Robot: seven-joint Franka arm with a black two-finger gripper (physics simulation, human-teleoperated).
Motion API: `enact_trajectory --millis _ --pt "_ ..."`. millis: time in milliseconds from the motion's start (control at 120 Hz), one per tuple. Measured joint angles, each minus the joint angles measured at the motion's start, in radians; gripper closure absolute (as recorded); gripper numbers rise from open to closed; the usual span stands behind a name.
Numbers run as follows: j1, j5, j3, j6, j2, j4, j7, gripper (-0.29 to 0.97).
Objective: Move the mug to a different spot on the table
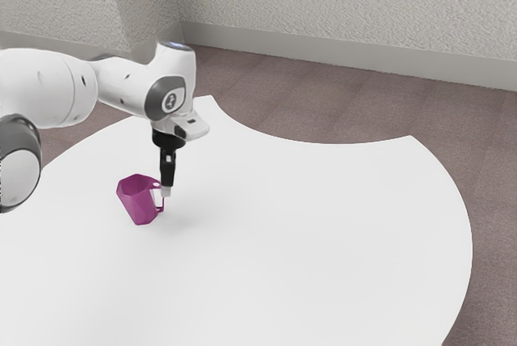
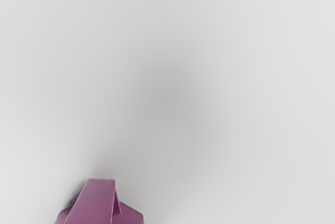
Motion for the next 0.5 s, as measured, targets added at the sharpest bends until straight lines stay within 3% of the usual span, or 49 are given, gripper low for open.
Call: enact_trajectory --millis 500 --pt "0.008 -0.013 0.006 0.048 0.023 -0.035 0.06 0.0"
